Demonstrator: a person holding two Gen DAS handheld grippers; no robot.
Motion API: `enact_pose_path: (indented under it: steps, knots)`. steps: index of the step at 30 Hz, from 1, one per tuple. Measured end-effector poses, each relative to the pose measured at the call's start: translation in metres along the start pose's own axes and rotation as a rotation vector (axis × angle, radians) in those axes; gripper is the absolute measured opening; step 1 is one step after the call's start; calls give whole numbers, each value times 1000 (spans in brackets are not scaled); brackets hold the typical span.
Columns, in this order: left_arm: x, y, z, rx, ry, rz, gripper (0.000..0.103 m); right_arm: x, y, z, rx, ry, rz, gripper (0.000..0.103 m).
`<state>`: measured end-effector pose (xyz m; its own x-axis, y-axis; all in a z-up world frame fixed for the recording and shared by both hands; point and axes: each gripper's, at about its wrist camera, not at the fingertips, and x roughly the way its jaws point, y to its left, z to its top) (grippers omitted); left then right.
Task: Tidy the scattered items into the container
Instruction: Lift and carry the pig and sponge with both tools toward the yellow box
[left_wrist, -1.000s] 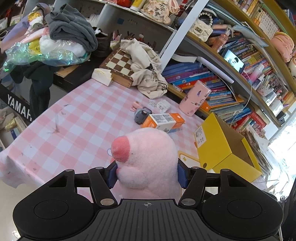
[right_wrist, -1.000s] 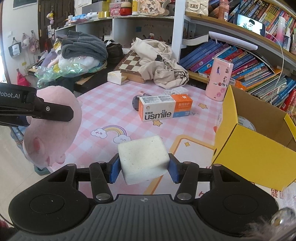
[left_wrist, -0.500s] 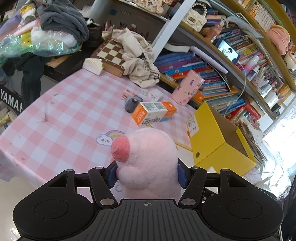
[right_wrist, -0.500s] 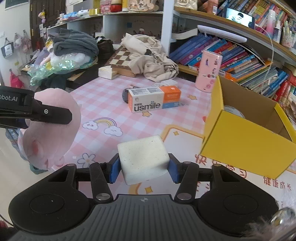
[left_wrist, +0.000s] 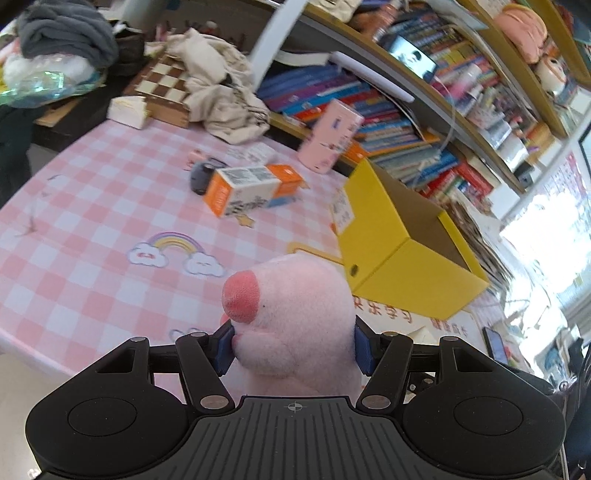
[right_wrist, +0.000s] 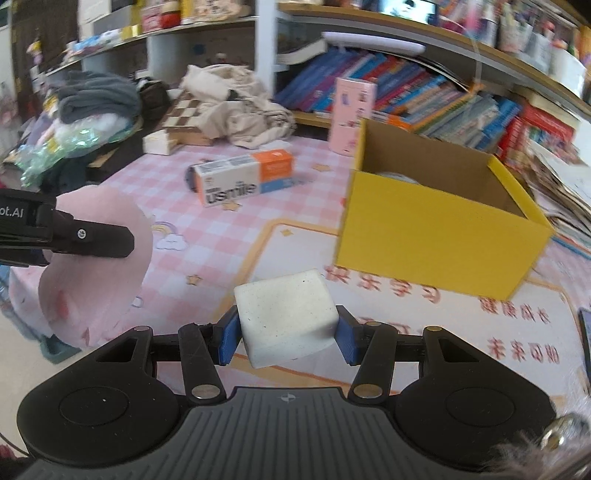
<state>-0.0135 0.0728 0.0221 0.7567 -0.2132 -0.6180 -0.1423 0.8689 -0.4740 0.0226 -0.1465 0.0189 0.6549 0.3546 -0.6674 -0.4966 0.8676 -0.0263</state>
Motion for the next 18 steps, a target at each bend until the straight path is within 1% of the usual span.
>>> enact_pose_path:
  steps: [8, 18]
  knots:
    - [18, -28, -4, 59, 51, -70, 61, -16, -26, -14, 60, 9, -77, 50]
    - [37, -59, -12, 121, 108, -130, 61, -33, -55, -30, 134, 14, -156, 50]
